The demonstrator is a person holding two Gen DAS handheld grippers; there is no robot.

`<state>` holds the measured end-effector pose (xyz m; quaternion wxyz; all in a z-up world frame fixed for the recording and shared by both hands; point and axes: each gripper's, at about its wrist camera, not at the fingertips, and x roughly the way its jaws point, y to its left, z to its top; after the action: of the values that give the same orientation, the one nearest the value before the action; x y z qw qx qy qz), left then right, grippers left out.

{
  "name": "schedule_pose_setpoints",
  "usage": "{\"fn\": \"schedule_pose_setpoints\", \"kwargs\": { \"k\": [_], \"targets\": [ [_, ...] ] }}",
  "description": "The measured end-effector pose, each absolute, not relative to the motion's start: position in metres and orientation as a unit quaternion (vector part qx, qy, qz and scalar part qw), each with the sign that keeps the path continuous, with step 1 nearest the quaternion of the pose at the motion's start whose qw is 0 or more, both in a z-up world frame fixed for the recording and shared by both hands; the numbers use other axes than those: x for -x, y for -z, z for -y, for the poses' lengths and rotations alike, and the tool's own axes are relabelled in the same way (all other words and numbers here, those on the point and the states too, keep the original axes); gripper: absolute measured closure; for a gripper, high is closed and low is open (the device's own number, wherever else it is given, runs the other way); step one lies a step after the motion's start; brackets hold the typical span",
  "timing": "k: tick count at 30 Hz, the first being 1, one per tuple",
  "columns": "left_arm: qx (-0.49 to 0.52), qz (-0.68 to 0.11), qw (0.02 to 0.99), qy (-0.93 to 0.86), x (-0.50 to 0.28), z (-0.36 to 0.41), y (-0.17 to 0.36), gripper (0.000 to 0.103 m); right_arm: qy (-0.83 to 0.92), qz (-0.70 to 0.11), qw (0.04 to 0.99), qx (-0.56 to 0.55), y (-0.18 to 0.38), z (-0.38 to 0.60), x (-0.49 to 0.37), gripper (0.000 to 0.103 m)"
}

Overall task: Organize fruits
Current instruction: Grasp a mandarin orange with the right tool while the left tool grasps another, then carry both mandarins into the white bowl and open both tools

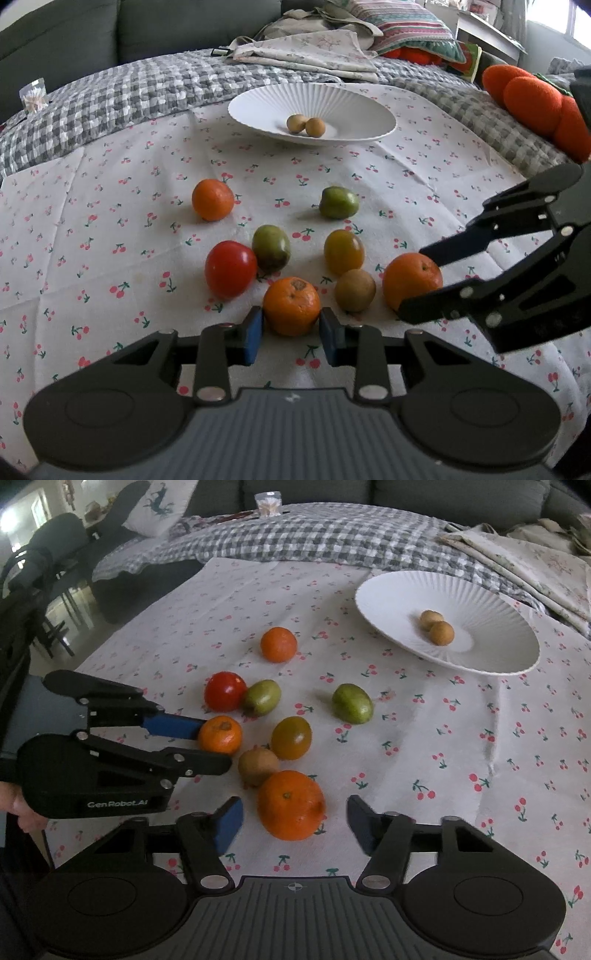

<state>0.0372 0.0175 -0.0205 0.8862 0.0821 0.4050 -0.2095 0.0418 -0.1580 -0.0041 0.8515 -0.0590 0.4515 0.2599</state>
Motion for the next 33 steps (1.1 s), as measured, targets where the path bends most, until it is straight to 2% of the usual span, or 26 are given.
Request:
{"fn": "schedule_pose_setpoints", "kwargs": {
  "k": [2,33],
  "targets": [
    [-0.081,-0.402,0.887,0.213,-0.036,-0.018,0.019,0.072,-0.264,-0.449,0.851,0.066,0.004,0.156,-0.041,0.064],
    [-0.068,-0.369,0.898,0.228,-0.027,-0.017,0.003,0.074,-0.249,-0.422,0.869,0.075,-0.009,0.161,-0.041,0.065]
  ]
}}
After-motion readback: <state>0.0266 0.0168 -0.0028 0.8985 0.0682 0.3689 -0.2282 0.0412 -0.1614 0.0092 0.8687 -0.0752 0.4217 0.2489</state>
